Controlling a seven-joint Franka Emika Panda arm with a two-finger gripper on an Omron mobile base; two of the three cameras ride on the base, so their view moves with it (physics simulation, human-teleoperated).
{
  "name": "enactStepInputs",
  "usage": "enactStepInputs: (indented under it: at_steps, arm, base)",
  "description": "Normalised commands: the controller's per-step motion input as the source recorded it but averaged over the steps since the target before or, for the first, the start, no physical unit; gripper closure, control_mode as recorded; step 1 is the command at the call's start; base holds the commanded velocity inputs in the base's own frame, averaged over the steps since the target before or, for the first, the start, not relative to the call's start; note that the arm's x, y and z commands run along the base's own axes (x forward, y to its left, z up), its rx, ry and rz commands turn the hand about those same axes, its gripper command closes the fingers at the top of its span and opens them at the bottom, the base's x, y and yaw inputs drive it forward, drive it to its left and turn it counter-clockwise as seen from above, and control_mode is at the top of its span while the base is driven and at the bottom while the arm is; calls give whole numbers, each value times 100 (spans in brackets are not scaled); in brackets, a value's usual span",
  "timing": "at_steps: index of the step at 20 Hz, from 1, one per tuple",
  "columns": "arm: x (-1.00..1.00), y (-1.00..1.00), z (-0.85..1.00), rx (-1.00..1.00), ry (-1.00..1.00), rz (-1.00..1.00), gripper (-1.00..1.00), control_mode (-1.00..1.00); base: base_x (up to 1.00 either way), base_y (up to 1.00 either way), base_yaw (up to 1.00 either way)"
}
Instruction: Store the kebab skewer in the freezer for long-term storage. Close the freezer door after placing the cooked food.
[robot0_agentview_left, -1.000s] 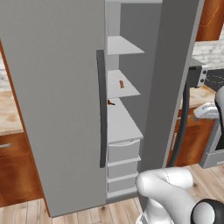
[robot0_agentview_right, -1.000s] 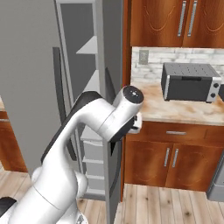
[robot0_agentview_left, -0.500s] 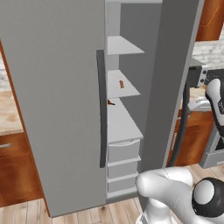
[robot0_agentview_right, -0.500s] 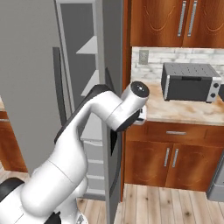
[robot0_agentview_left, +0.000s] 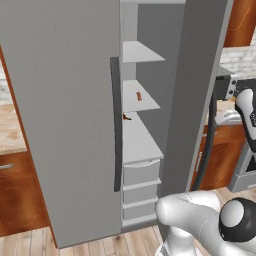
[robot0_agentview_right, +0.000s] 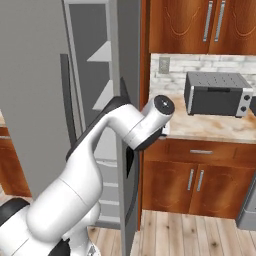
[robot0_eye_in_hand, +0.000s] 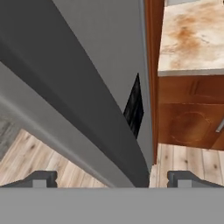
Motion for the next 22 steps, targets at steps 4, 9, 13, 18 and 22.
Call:
enactStepInputs:
  at_steps: [4,9,13,18,22]
  arm:
    - [18,1,0,0,-4,2,-100,-100]
    - [21,13,0,0,0,2,-100,-100]
    - [23,20,0,0,0,7,-100,-100]
    - [8,51,-3,0,0,4,-100,-100]
    - [7,71,-3,0,0,0,-100,-100]
  base:
    - [0,0,0]
    - [0,0,0]
    - [0,0,0]
    - [0,0,0]
    - [0,0,0]
